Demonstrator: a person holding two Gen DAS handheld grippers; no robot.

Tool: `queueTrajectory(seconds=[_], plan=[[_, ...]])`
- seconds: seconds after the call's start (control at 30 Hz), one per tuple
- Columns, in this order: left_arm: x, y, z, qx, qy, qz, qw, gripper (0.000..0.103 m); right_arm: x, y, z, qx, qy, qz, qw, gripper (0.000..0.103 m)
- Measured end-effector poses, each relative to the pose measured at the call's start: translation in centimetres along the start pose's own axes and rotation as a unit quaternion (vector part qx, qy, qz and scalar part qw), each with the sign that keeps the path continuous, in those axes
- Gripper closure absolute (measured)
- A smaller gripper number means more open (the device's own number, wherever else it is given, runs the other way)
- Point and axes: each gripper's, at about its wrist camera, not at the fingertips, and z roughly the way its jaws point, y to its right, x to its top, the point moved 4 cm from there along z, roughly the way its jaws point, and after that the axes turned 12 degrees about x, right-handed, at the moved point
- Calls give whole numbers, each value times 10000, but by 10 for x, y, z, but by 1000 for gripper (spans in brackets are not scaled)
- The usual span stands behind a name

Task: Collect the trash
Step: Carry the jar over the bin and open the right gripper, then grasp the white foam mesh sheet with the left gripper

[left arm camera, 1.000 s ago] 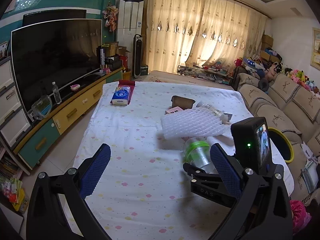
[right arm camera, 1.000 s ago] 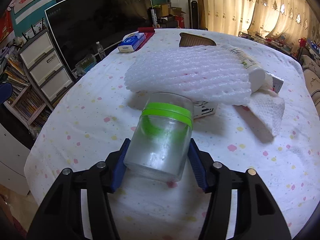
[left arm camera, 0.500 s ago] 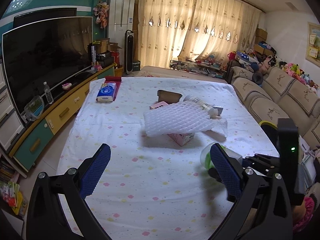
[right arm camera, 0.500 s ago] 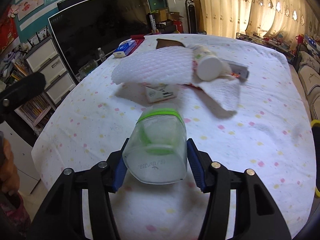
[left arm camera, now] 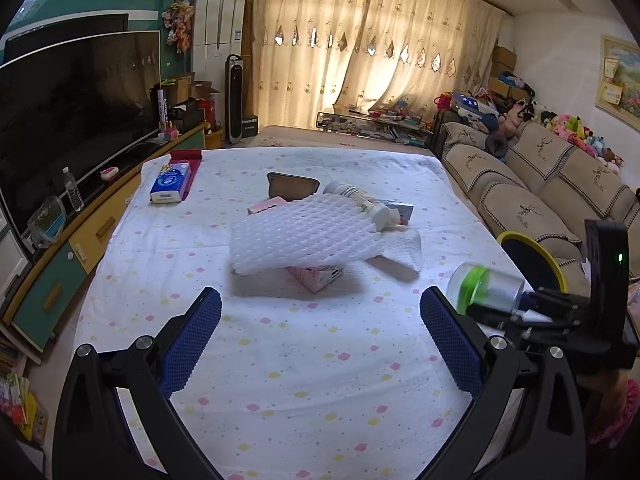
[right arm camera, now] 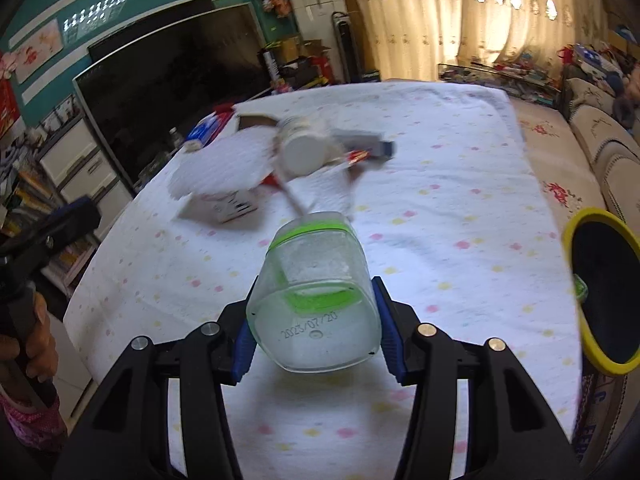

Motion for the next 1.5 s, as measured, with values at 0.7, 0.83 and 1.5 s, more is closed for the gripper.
queueTrajectory(seconds=[0.7,0.83,1.5], plan=[[10,46,51,-17,-357,344,9988,5,-18,287,-42,-2286,-149,2299,9459,54],[12,51,58,-4,-397,410,9984,5,-26,303,-39,-2372,-245,2492,9386,52],[46,38,116,215,-536,287,9979,14,-18,272,-42,-2254,-68,2129,9507,44]])
